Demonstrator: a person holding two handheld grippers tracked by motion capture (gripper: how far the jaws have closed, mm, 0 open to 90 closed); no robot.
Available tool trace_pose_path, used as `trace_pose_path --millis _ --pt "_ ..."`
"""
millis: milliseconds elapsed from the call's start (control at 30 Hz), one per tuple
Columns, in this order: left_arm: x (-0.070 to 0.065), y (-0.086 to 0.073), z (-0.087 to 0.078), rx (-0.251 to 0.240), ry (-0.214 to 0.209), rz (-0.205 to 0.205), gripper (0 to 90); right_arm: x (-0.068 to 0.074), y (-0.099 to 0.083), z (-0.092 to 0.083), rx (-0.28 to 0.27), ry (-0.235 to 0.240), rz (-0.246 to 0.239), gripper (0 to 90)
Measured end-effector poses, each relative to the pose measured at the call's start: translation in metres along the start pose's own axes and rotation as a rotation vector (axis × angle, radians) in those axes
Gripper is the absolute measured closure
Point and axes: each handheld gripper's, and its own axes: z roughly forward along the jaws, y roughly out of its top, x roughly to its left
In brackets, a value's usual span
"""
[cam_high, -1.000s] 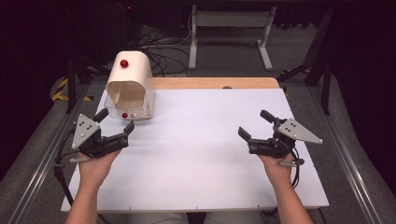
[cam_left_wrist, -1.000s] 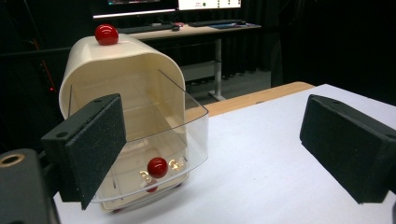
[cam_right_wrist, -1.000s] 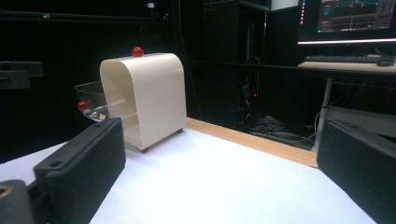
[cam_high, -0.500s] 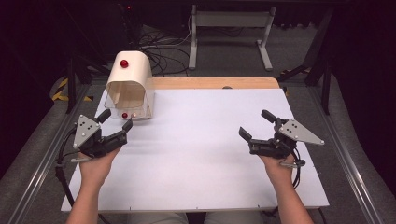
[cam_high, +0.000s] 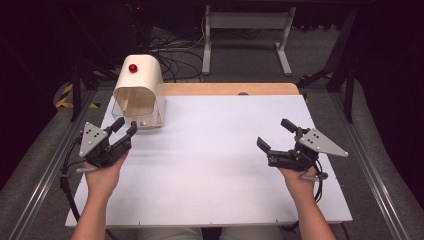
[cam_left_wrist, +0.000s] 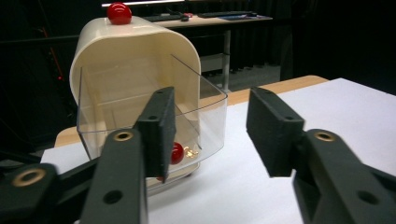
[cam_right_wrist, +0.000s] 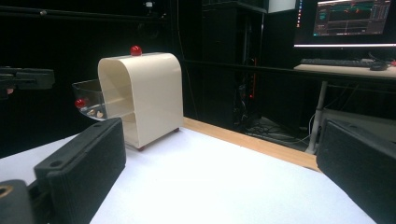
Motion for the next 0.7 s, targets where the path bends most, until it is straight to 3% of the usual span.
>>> trace_pose_path --millis 467,700 --pt "0.0045 -0.005 0.0021 0.019 0.013 0.004 82.0 -0.0004 0.0006 -0.0021 -0.006 -0.005 0.001 2.1" --pt "0.0095 -0.0089 0.0037 0.026 0.041 -0.007 89.7 -0.001 0.0003 -0.0019 -0.003 -0.005 -0.001 2.1"
